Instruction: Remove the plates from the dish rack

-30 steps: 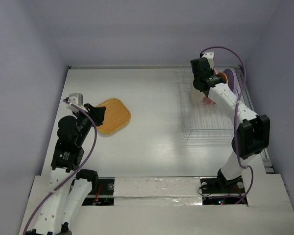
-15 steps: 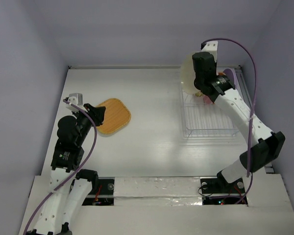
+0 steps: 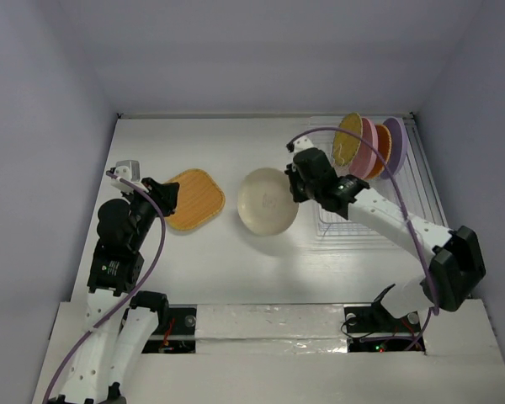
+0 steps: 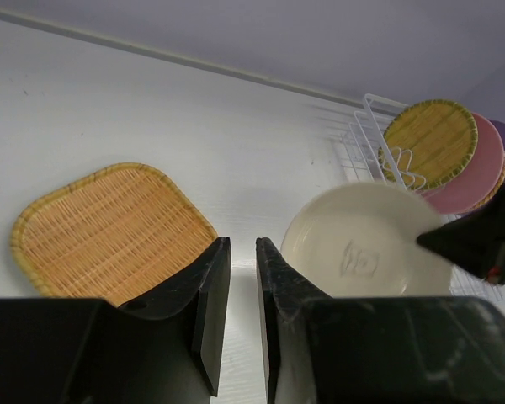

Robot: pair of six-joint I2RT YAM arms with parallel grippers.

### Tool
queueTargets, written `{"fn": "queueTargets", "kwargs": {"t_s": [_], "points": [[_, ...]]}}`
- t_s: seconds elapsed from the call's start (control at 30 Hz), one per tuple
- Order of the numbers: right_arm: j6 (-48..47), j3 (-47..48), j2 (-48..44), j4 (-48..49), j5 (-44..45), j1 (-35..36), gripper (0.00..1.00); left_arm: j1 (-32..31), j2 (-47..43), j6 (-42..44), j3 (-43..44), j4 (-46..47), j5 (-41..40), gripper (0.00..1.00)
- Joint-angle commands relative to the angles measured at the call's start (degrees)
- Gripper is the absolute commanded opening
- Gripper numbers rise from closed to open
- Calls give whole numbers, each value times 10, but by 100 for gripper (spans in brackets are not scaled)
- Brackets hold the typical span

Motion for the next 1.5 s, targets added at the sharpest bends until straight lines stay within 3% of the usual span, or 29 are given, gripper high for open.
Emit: {"fn": "queueTargets", "kwargs": {"t_s": [0.0,0.2,0.33,0.47,0.57,0.73,0.8,0.83,0.93,0.97,1.13,1.23,1.37,1.47], "points": [[21,-26,16,63,-98,12,0,6,1,5,21,27,8,16],[41,-45,90,89,-94,12,2,11,5,5,20,28,10,17],[49,-30,130,74,-52,12,21,11,3,5,20,28,11,17],[52,-27,140,67,-23,12,29,11,2,6,20,28,13,18],[52,-30,124,72,-20,12,42,11,2,5,20,28,13,18],[54,-21,91,70,-1,12,46,11,1,5,20,27,15,18],[56,-18,67,75,12,12,44,11,0,5,20,28,14,18],[58,-16,59,79,30,12,38,11,0,5,20,28,13,18],[67,-15,20,87,57,-21,15,11,0,5,20,29,16,18],[69,-16,10,97,60,-53,1,11,1,5,20,29,16,18],[89,-30,-27,136,53,-174,0,11,-2,4,20,29,18,19],[89,-9,2,134,53,-231,11,11,-4,4,20,29,19,19],[82,38,56,110,57,-266,39,11,-5,5,20,29,18,19],[82,60,83,112,49,-289,44,11,-6,5,20,28,18,19]]}}
